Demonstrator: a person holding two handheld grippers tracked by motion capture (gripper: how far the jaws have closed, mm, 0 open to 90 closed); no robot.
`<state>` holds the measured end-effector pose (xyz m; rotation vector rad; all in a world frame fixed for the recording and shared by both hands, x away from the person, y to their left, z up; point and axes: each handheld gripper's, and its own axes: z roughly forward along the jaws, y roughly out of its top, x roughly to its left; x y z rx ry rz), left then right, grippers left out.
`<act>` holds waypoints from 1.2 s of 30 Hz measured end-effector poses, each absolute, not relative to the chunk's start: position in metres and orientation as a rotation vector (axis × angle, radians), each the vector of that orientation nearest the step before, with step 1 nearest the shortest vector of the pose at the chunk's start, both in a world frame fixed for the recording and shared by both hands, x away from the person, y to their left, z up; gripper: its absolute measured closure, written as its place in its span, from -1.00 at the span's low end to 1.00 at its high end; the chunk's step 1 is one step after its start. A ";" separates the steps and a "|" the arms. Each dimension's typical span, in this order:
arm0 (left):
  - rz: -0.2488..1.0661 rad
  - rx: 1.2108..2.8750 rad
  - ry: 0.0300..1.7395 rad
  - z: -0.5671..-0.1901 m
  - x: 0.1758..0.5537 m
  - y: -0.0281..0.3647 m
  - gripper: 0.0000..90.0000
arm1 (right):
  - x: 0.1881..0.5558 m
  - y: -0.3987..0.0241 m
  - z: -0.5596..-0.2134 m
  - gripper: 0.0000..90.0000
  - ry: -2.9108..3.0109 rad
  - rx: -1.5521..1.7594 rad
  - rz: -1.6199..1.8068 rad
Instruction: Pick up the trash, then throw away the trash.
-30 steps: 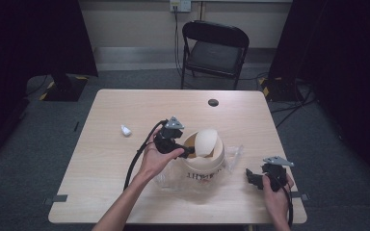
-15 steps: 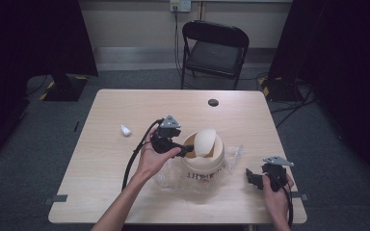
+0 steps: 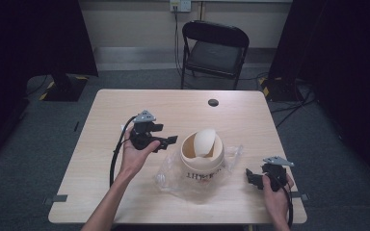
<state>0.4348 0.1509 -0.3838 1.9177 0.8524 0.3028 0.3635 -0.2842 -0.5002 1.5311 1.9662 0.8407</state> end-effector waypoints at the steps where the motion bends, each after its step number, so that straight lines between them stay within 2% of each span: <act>1: 0.334 1.934 0.855 -0.383 0.435 0.155 -0.56 | 0.363 -0.284 -0.500 -0.77 1.966 1.531 0.841; 15: 0.375 1.917 1.017 -0.400 0.452 0.215 -0.57 | 0.363 -0.284 -0.500 -0.76 1.966 1.531 0.840; 21: 0.460 2.009 1.052 -0.411 0.460 0.230 -0.58 | 0.363 -0.284 -0.500 -0.76 1.966 1.531 0.840; 27: 0.410 1.987 1.111 -0.426 0.472 0.246 -0.59 | 0.363 -0.284 -0.500 -0.77 1.967 1.531 0.841; 36: 0.428 2.038 1.166 -0.431 0.493 0.263 -0.58 | 0.364 -0.284 -0.500 -0.77 1.967 1.529 0.842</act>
